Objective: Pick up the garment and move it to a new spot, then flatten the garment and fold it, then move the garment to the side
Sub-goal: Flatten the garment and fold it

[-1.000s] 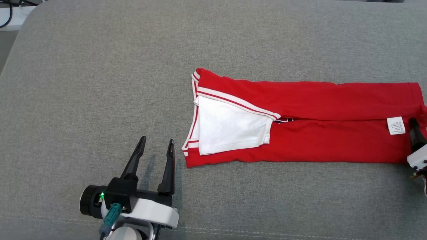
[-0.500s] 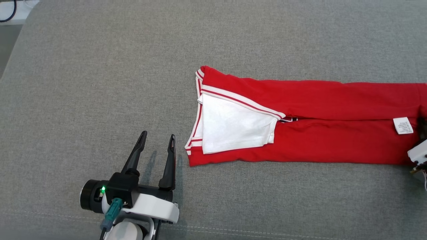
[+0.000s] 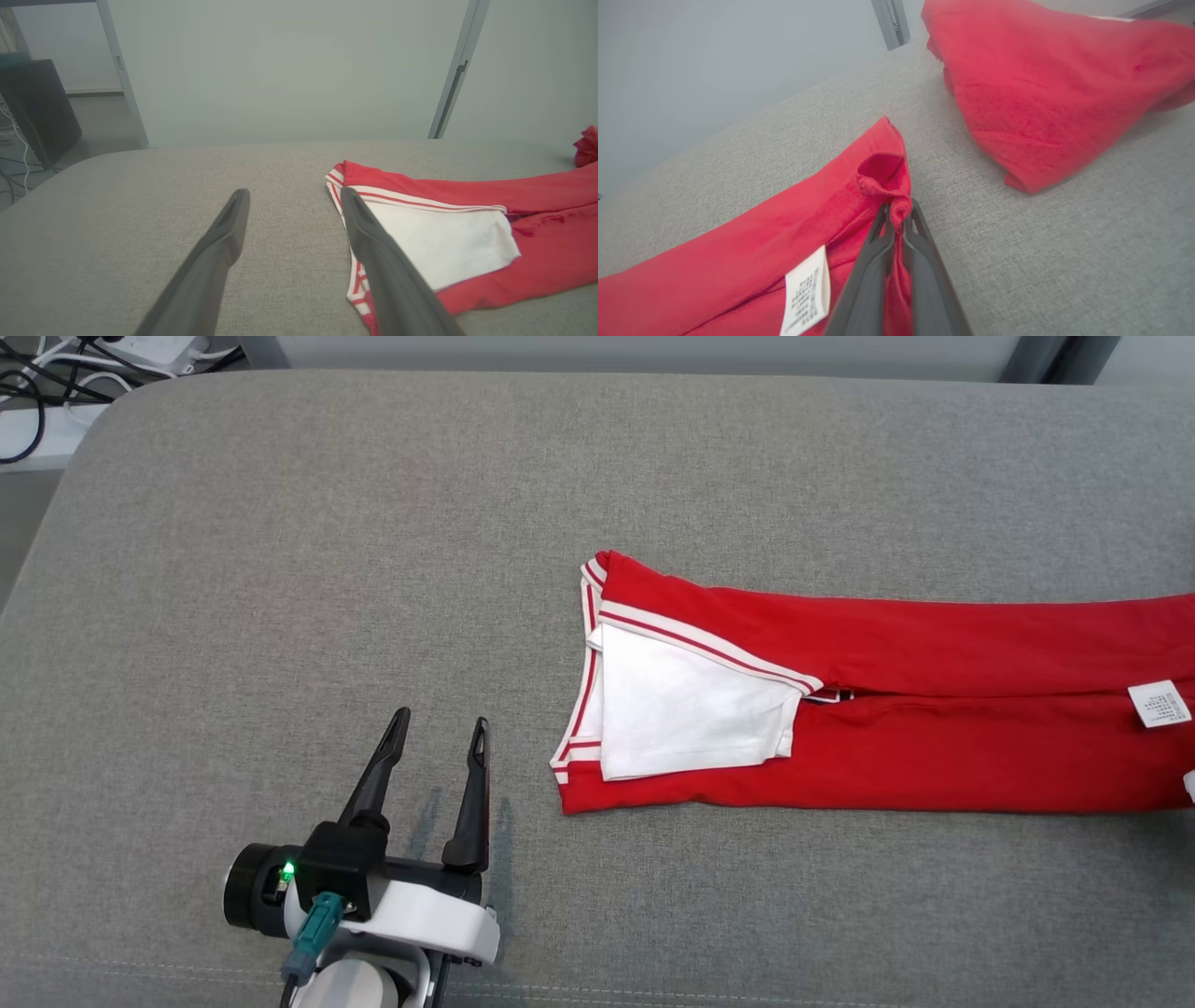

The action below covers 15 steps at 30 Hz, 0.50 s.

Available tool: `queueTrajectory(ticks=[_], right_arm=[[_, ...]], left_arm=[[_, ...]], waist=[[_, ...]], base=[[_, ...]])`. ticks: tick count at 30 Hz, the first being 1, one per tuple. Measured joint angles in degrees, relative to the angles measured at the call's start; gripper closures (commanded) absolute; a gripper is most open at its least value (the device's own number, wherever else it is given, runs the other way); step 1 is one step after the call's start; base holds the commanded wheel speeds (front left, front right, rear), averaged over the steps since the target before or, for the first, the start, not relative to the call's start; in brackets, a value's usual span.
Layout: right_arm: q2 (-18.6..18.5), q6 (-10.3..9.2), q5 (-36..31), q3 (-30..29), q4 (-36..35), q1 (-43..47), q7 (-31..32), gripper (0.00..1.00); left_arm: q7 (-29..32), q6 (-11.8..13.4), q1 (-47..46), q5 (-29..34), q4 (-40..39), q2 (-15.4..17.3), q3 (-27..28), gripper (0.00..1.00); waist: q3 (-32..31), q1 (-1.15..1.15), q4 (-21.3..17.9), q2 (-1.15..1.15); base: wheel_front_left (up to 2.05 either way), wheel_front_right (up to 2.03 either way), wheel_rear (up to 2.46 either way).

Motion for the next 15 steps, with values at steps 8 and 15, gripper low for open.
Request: queueTrajectory(ticks=[8,15], right_arm=[[-0.22,-0.01,5.31,0.52,-7.83,2.86,-1.07,1.0],[-0.08,-0.02,8.35,0.29,-16.51,8.08,-1.57,1.0]], left_arm=[[0.0,0.01,1.07,-0.52,0.15,0.0,-0.13,0.0],[0.0,0.09,2.68,-1.11,0.24,0.02,-0.24,0.0]], waist=[[-2.7,0.0,-0.12,0.0],[-6.09,0.0,0.33,0.0]], base=[[0.0,0.0,0.0],[0.0,0.0,0.0]])
